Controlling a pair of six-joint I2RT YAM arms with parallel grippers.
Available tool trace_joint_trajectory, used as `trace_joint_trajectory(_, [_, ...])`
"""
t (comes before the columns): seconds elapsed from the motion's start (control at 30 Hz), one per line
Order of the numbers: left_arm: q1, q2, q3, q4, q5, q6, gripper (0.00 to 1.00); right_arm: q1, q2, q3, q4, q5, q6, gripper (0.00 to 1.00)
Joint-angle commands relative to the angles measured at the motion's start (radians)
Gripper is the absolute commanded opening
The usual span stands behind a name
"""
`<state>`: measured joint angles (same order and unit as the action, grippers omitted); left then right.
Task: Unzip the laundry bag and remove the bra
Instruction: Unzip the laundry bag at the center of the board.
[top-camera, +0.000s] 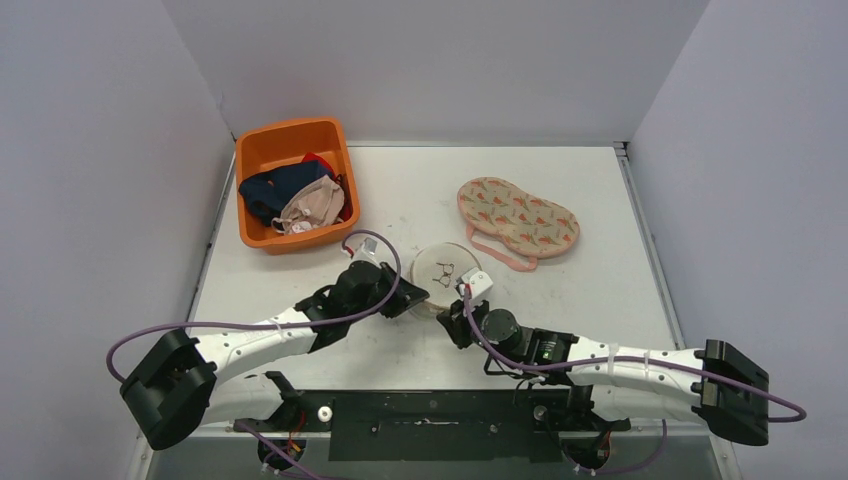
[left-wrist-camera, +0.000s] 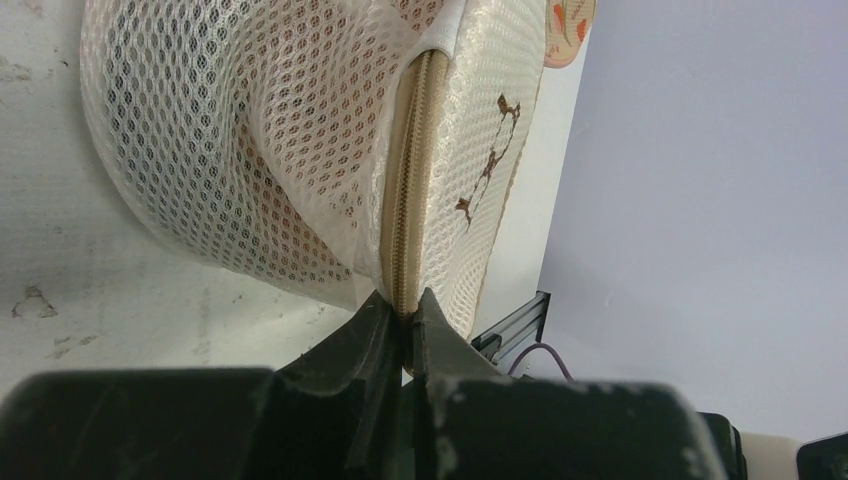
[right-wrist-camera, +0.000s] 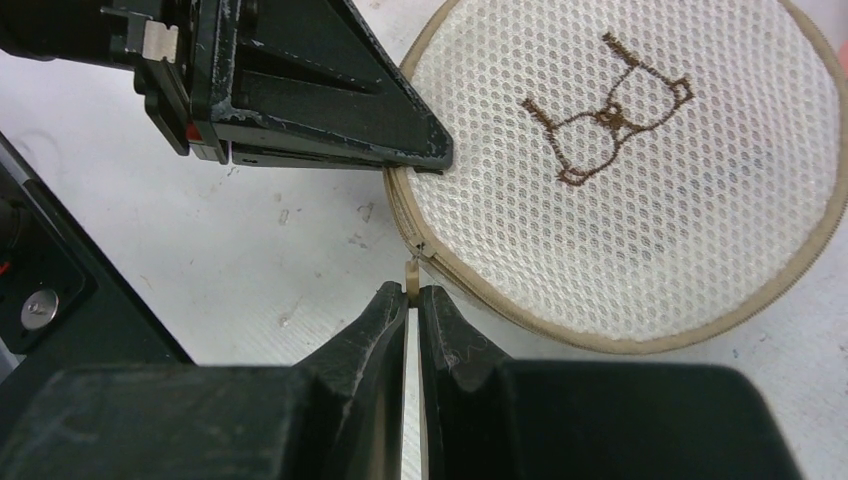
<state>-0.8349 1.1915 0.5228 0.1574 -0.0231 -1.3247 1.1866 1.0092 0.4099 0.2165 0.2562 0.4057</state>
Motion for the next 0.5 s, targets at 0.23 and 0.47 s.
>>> trace_joint_trajectory(0.23, [0.041, -0.038, 0.001, 0.025, -0.037, 0.016, 0.0, 0.008, -0.048, 0.029, -0.129, 0.171, 0.061, 0.05])
trace_joint_trajectory(0.47, [0.105, -0.061, -0.005, 0.043, 0.048, 0.082, 0.0, 0.008, -0.079, 0.024, -0.148, 0.205, 0.052, 0.05])
